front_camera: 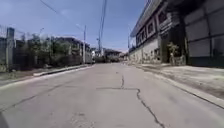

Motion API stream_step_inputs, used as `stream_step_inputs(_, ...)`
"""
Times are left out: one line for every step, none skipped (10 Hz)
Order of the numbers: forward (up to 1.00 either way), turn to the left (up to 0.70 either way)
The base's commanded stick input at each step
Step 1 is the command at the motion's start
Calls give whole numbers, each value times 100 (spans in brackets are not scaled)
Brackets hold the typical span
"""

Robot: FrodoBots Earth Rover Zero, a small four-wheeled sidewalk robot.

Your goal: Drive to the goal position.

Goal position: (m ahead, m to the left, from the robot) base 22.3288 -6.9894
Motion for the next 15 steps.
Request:
stream_step_inputs(100,-23)
stream_step_inputs(100,-12)
stream_step_inputs(100,-7)
stream_step_inputs(100,-11)
stream_step_inputs(100,-11)
stream_step_inputs(100,-7)
stream_step_inputs(100,-8)
stream_step_inputs(100,-10)
stream_step_inputs(100,-13)
stream_step_inputs(100,-10)
stream_step_inputs(100,-7)
stream_step_inputs(100,-4)
stream_step_inputs(100,-2)
stream_step_inputs(100,-1)
stream_step_inputs(100,-1)
